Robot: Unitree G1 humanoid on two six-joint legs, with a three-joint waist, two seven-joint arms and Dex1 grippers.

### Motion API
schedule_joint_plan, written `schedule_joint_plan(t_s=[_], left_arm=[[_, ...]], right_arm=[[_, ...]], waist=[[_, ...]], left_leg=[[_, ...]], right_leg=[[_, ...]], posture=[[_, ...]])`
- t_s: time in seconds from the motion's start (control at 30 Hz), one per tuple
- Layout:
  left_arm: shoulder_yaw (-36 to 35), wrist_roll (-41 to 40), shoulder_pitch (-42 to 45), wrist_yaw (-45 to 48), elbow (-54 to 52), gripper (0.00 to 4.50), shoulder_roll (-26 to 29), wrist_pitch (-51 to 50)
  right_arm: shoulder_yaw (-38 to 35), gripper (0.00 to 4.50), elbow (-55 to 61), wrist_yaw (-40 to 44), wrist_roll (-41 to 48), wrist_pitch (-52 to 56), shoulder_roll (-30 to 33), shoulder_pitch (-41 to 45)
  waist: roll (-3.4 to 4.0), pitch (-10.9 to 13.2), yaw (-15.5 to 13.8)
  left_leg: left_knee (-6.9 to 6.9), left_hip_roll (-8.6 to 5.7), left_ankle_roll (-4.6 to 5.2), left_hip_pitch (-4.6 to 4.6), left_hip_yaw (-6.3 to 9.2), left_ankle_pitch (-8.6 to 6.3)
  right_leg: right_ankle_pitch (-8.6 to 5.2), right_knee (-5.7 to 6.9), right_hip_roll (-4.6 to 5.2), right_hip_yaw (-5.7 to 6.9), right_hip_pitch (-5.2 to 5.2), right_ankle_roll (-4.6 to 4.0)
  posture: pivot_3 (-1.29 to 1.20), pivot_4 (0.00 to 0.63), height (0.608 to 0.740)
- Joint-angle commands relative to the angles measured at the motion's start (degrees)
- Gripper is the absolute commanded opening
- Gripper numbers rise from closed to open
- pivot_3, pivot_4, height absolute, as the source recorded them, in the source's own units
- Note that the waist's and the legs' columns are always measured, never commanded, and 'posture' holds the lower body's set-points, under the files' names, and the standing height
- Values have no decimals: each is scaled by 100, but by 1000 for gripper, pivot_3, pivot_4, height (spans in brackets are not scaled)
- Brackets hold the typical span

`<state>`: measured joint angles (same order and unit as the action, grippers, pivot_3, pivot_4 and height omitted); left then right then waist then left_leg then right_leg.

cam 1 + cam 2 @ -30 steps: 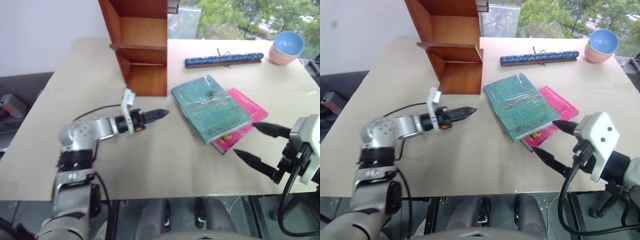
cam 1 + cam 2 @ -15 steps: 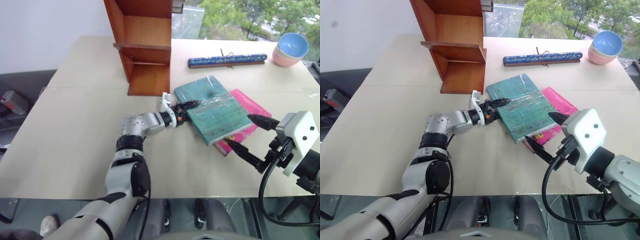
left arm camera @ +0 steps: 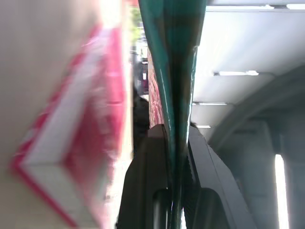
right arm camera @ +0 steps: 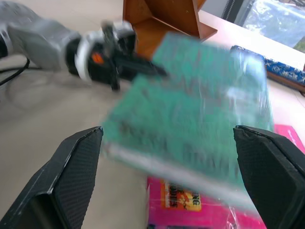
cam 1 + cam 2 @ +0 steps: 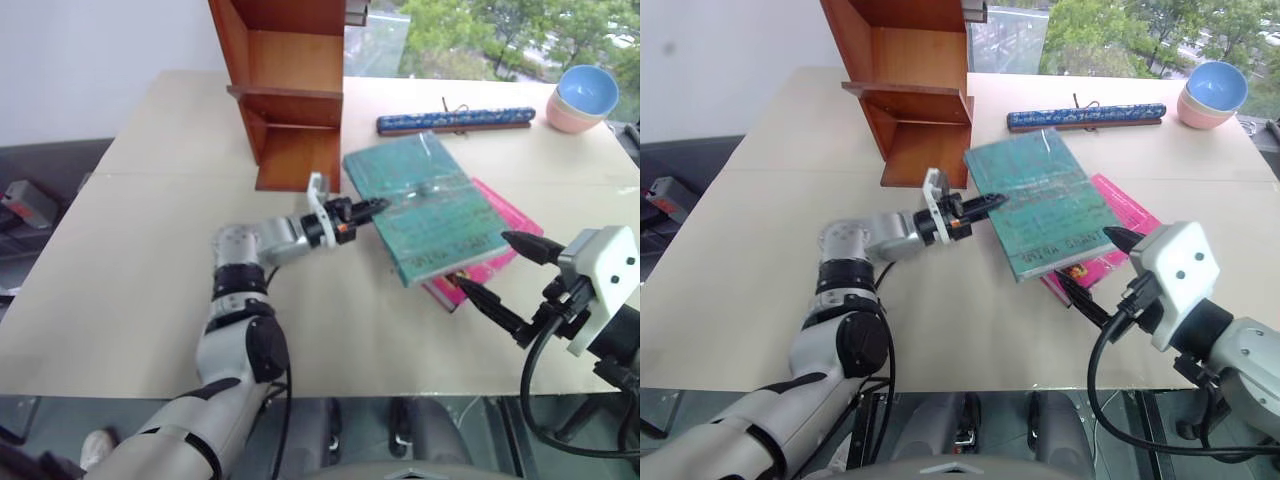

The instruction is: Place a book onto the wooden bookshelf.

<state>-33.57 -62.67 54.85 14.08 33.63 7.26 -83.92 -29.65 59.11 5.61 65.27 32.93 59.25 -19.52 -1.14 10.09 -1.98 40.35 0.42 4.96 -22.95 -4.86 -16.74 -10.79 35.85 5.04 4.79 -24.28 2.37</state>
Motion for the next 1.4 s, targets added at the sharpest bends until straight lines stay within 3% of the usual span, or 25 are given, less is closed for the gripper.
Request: schedule_joint_plan(t_s=[0.03,0.13,0.2,0.3,0.4,0.67,0.8,0.9,1.0,1.13,1.23,1.4], left_arm=[[611,-387,670,861,-1725,109,485,-42],[2461,1127,891,2898,-3329,109,1659,2053],[3351,2254,1029,3991,-3647,109,2339,3674],[3880,3577,1618,4989,-3254,109,2877,6063],[4156,4544,2160,5432,-2484,109,3248,7530],[5216,7113,3393,5590,-120,109,4163,9046],[5804,8199,3652,5366,785,109,4097,9068],[6090,8522,3698,5638,1197,109,3909,8992],[6117,8564,3851,5822,1503,1022,3581,8733],[5947,8595,4034,5774,1849,2969,3368,8587],[5534,8180,4072,6223,1566,4400,3517,8201],[4704,7468,3601,6651,274,4400,3941,6881]], right_arm=[[-773,4500,89,-70,537,-441,-217,-89],[-1110,4500,89,-79,1040,-622,-322,-88],[-1214,4500,89,-43,1189,-655,-323,-111],[-1103,4500,35,35,1082,-630,-442,-47],[-595,4500,-82,98,770,-633,-553,256],[680,4500,-460,335,-54,-691,-1052,1259],[1246,4500,-476,357,-605,-646,-1298,1524],[1517,4500,-513,385,-923,-639,-1417,1759],[1697,4500,-635,407,-1151,-610,-1492,2072],[1804,4500,-731,441,-1297,-526,-1594,2333],[1757,4500,-829,592,-1347,-455,-1566,2362],[1437,4500,-1024,927,-1083,-309,-1404,2442]], waist=[[-9,9,-7],[-6,8,-6],[13,-3,-3],[22,-8,-40],[21,-6,-17],[18,0,44],[11,-1,36],[13,-2,60],[14,-2,120],[10,3,127],[6,5,124],[4,12,130]], left_leg=[[0,0,-1,-4,1,0],[-1,-1,-3,-2,1,0],[-13,-6,-6,14,-14,-2],[-17,-10,-8,23,-18,-3],[-13,-4,-4,17,-24,-1],[-6,3,11,-14,-37,-4],[1,0,31,-38,-41,-17],[38,-3,39,-90,-37,-21],[46,1,39,-80,-43,-21],[73,15,40,-83,-48,-21],[76,13,41,-95,-57,-22],[77,11,47,-122,-62,-26]], right_leg=[[0,0,0,2,-2,-1],[2,-1,-3,7,-2,-4],[3,-3,-3,16,1,-6],[-1,-6,-1,17,6,-13],[-11,-11,-3,9,2,-30],[-3,1,-18,-4,-37,-11],[-5,-1,-15,-2,-53,5],[-3,4,-11,4,-88,10],[-17,12,-12,0,-84,33],[-18,44,-16,-6,-95,34],[-18,61,-14,-19,-114,32],[-7,67,-11,-22,-146,14]], posture=[[0,150,738],[0,150,738],[0,150,738],[0,150,738],[0,150,738],[0,150,738],[0,150,738],[0,150,738],[0,150,738],[0,150,738],[0,150,738],[0,150,738]])
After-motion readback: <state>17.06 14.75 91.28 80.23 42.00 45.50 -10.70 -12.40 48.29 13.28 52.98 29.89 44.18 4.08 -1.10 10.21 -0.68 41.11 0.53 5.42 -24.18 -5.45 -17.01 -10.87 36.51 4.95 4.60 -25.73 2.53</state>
